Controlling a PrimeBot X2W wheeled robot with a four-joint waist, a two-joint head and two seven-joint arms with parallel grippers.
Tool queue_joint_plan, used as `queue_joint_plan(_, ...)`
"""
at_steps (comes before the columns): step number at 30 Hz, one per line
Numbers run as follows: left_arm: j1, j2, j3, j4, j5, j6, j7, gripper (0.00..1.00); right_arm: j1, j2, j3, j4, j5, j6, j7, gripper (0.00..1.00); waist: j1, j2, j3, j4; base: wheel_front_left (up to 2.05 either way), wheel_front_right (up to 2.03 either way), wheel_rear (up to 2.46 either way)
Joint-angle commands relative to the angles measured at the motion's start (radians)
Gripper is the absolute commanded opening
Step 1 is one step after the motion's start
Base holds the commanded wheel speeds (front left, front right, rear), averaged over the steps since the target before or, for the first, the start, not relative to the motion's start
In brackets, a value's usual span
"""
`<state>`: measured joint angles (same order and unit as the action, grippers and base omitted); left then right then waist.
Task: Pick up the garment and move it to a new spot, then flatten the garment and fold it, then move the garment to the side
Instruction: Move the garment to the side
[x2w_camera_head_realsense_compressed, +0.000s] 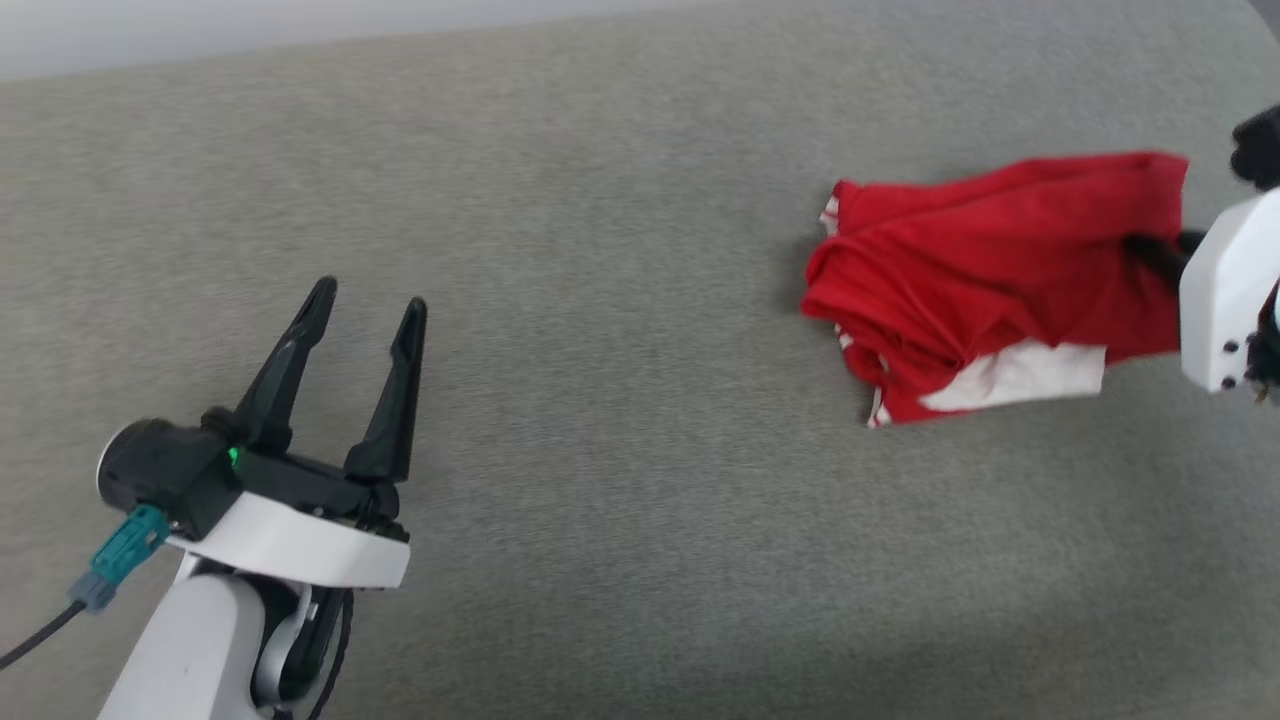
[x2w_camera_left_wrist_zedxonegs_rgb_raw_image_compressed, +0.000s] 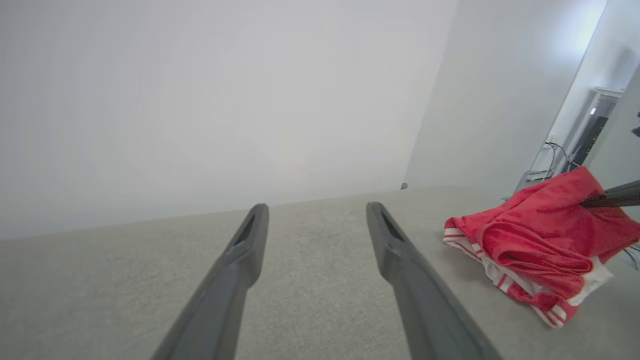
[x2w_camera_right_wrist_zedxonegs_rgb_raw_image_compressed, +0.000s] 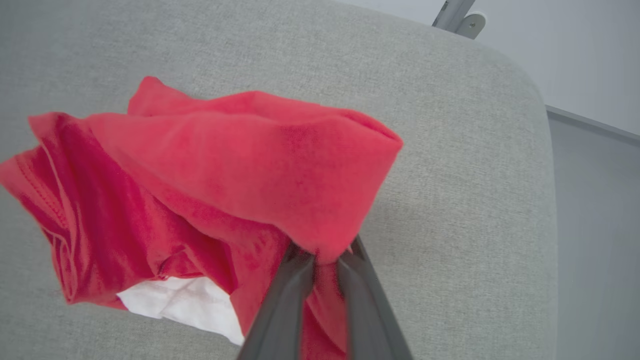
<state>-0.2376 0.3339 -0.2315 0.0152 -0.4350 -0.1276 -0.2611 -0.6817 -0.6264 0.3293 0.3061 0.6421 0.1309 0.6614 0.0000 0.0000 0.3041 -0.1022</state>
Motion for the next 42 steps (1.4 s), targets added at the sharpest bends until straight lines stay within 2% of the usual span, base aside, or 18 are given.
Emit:
queue_joint_plan(1,-0.025,0.007,-0.010,0.000,0.007,-0.003,-0.005,1.00,-0.025,0.001,-0.002,0.008,-0.008,0.000,-0.018,0.00,0.0000,0.0000,0.030,-0.038,0.00,0.00,0.00)
queue_joint_plan(9,-0.127,0.039,-0.081,-0.006,0.013,-0.003,-0.005,1.00,-0.126,0.008,0.000,0.085,-0.059,0.000,-0.114,0.00,0.0000,0.0000,0.088,-0.129,0.00,0.00,0.00)
queue_joint_plan(21,-0.263,0.069,-0.209,0.004,0.009,-0.003,-0.005,1.00,-0.267,-0.004,0.035,0.240,-0.175,0.000,-0.270,0.00,0.0000,0.0000,0.161,-0.214,0.00,0.00,0.00)
queue_joint_plan(28,-0.337,0.072,-0.274,0.013,0.000,-0.003,-0.005,1.00,-0.335,-0.004,0.007,0.361,-0.293,0.000,-0.365,0.00,0.0000,0.0000,0.200,-0.218,0.00,0.00,0.00)
queue_joint_plan(34,-0.387,0.066,-0.319,0.019,-0.004,-0.003,-0.005,1.00,-0.380,0.030,-0.038,0.472,-0.397,0.000,-0.433,0.00,0.0000,0.0000,0.231,-0.206,0.00,0.00,0.00)
queue_joint_plan(42,-0.425,0.068,-0.355,0.022,-0.016,-0.003,-0.005,1.00,-0.430,0.094,-0.127,0.633,-0.464,0.000,-0.504,0.00,0.0000,0.0000,0.261,-0.178,0.00,0.00,0.00)
